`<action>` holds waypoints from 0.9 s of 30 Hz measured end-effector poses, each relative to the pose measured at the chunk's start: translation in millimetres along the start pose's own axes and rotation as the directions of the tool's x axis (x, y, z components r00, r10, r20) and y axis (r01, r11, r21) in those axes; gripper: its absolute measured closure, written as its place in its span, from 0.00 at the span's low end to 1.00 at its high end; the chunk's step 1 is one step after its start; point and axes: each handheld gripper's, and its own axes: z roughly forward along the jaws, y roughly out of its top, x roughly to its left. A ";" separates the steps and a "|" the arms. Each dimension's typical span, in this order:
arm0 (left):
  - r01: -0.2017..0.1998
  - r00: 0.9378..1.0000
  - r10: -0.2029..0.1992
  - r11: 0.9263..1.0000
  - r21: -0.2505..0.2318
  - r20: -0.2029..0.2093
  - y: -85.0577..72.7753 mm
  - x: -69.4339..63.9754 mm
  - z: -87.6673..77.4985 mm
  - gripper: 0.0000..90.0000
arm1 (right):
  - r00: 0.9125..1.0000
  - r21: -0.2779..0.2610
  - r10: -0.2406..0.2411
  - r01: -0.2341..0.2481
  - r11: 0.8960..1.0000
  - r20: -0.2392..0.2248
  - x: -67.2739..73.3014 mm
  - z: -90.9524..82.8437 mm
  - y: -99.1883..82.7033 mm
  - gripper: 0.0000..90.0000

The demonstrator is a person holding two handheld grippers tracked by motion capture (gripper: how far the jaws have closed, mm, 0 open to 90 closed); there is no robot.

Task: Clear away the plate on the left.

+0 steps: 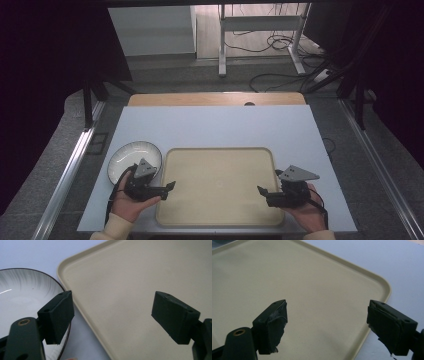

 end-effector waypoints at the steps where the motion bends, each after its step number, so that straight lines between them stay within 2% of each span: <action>1: 0.005 1.000 -0.005 1.000 -0.007 -0.002 0.1 0.9 -0.7 0.20 | 1.000 0.001 0.000 0.000 1.000 0.001 -0.3 0.6 -0.4 0.19; 5: 0.012 1.000 -0.012 1.000 -0.016 -0.009 -0.7 3.4 -3.4 0.20 | 1.000 0.007 -0.003 0.003 1.000 0.003 -0.1 2.2 -0.4 0.19; 9: 0.000 1.000 0.000 1.000 0.003 -0.020 -1.3 6.3 -2.8 0.20 | 1.000 0.010 -0.012 0.012 1.000 0.005 1.6 1.6 -0.8 0.19; 12: -0.010 1.000 0.010 1.000 -0.001 -0.010 1.0 8.2 -2.7 0.20 | 1.000 0.010 -0.008 0.008 1.000 0.004 2.5 0.3 -2.3 0.20; 19: -0.044 0.999 0.044 0.998 0.033 0.009 0.3 7.4 0.5 0.22 | 1.000 -0.020 0.012 -0.012 1.000 -0.010 3.1 -1.0 0.9 0.20; 24: -0.020 1.000 0.019 0.999 0.034 0.025 2.9 16.0 4.0 0.24 | 1.000 -0.014 -0.002 0.002 1.000 -0.007 6.5 3.1 1.7 0.20; 27: -0.009 1.000 0.008 0.999 0.031 0.014 3.8 18.8 5.2 0.24 | 1.000 -0.006 -0.006 0.006 1.000 -0.003 6.7 3.7 1.0 0.20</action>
